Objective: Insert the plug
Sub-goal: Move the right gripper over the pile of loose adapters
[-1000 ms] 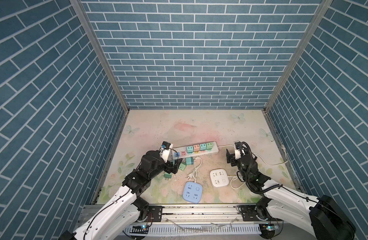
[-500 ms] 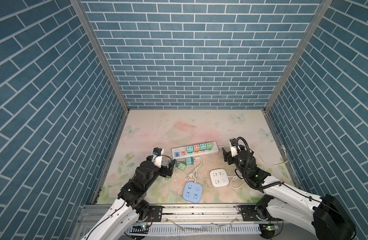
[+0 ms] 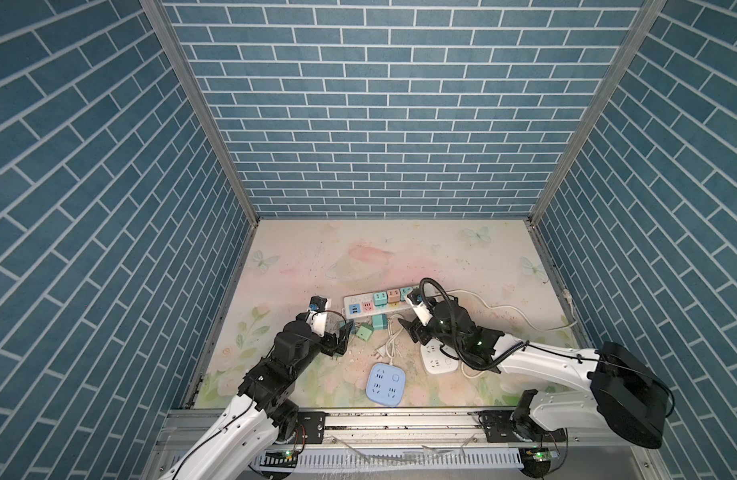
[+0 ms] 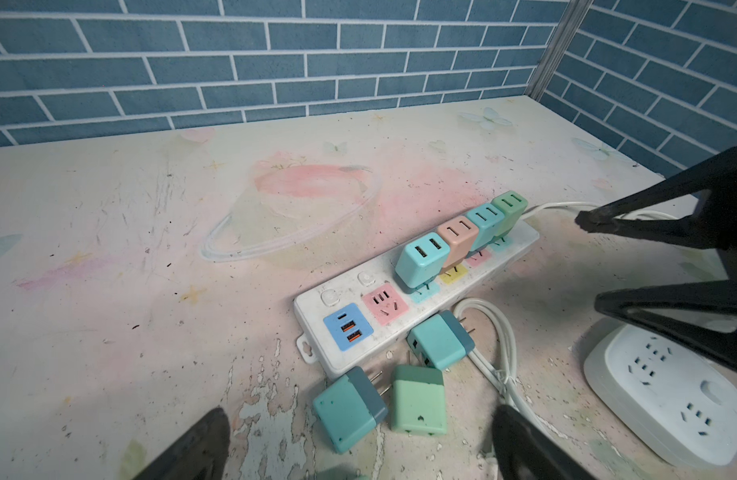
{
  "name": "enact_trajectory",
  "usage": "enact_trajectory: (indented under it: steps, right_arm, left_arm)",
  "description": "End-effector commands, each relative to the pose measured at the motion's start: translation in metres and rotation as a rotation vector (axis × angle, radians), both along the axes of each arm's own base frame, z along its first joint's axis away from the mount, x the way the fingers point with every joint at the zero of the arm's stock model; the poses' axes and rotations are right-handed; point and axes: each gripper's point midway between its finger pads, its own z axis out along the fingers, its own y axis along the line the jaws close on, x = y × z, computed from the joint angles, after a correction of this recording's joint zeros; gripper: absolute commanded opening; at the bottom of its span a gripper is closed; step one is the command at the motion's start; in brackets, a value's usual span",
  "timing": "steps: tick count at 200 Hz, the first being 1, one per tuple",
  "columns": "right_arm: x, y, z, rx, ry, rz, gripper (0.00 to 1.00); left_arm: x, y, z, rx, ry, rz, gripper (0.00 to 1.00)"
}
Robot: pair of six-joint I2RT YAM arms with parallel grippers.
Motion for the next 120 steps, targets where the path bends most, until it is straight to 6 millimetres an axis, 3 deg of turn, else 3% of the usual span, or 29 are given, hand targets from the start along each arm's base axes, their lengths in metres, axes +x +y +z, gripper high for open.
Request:
enact_trajectory:
  steps: [1,41,120]
  right_arm:
    - [-0.002,0.018,-0.004,0.025,0.085,0.025,0.74]
    - [0.003,0.031,-0.03,-0.079,0.165,0.037,0.74]
    - [0.004,0.06,-0.055,-0.114,0.222,0.128,0.71]
  left_arm:
    - [0.0,-0.002,0.004,-0.011,-0.012,-0.012,0.99]
    - [0.0,-0.001,0.005,-0.013,-0.014,-0.005,0.99]
    - [-0.003,0.001,0.007,-0.024,-0.029,0.0,1.0]
